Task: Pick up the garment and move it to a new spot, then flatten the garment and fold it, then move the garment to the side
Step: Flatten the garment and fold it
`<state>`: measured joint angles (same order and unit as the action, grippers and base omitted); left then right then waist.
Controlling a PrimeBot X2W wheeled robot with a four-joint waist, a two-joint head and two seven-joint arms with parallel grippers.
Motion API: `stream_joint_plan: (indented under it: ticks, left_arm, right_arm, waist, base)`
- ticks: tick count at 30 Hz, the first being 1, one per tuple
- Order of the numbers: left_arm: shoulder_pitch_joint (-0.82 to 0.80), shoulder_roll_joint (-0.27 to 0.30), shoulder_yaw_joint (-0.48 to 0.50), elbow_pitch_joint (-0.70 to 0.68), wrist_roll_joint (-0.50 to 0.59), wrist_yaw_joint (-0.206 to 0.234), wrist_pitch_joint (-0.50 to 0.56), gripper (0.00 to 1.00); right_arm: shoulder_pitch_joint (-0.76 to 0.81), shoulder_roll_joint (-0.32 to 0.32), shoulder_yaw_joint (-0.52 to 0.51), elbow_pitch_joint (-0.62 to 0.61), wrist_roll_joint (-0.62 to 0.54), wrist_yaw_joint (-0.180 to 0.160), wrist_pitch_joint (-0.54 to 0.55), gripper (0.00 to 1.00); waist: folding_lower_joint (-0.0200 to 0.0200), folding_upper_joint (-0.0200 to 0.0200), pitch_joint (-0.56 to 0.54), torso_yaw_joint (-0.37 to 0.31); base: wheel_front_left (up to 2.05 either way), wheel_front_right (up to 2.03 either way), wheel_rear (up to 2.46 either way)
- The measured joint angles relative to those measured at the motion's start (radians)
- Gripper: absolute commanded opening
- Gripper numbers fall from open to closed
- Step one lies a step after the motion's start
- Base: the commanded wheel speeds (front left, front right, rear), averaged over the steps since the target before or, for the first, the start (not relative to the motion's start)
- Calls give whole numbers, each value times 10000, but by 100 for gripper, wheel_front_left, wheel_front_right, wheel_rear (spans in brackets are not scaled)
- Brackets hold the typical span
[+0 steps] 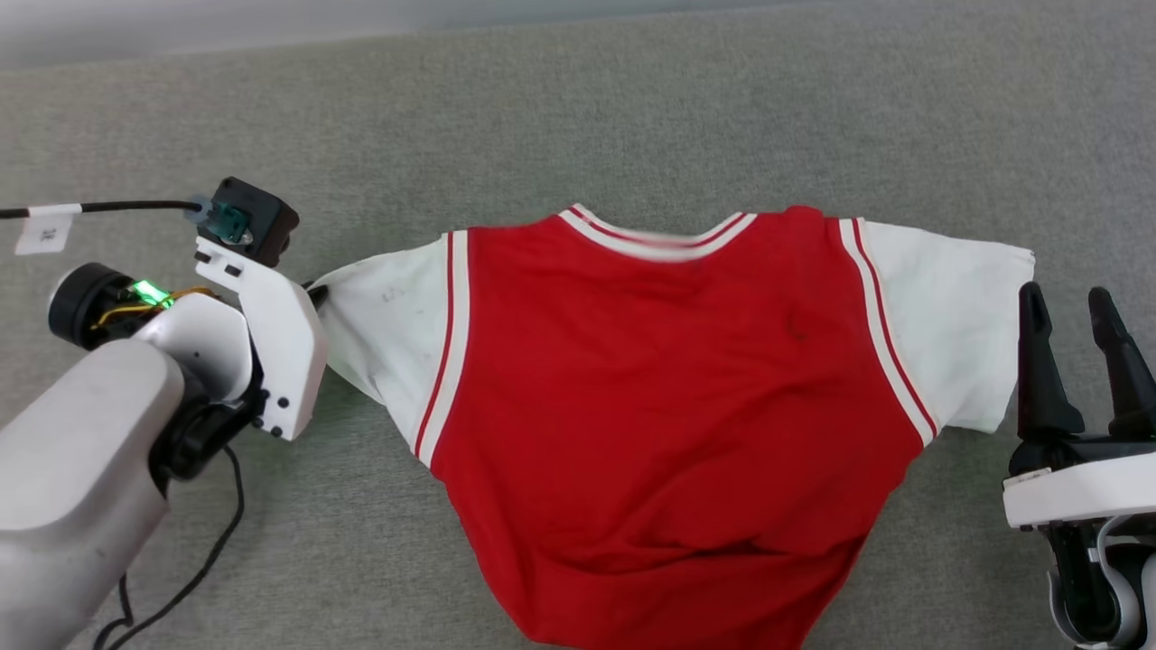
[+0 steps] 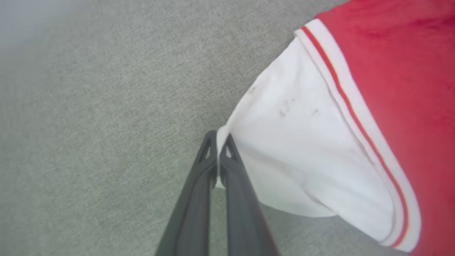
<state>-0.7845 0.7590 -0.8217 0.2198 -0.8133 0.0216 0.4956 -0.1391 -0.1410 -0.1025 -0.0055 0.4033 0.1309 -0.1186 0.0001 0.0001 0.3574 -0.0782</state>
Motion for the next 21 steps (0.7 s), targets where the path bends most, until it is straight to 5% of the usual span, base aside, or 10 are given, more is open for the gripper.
stream_joint_plan:
  ticks: [3,4,5,10,21]
  left_arm:
    - [-9,-326,-46,631,-10,-63,-238,0]
    - [-8,-407,-82,803,19,-86,-370,36]
    - [-8,-460,-117,951,148,-84,-552,100]
    - [0,-892,19,1450,907,261,-2638,100]
    - [1045,-1538,949,1104,1592,1954,-6961,100]
  right_arm:
    - [-75,0,4,113,0,0,-104,100]
    - [-76,0,12,163,0,0,-132,100]
    - [-78,-6,10,209,-2,0,-138,100]
    - [-85,-140,-69,290,-21,0,-107,100]
    - [322,-633,-495,-192,-167,0,506,100]
  waist:
    - [0,0,210,-117]
    - [0,0,233,-131]
    - [1,0,226,-122]
    - [0,0,-44,90]
    - [0,0,-1209,920]
  base:
    - [0,0,0]
    - [0,0,0]
    - [0,0,0]
    - [0,0,0]
    - [0,0,0]
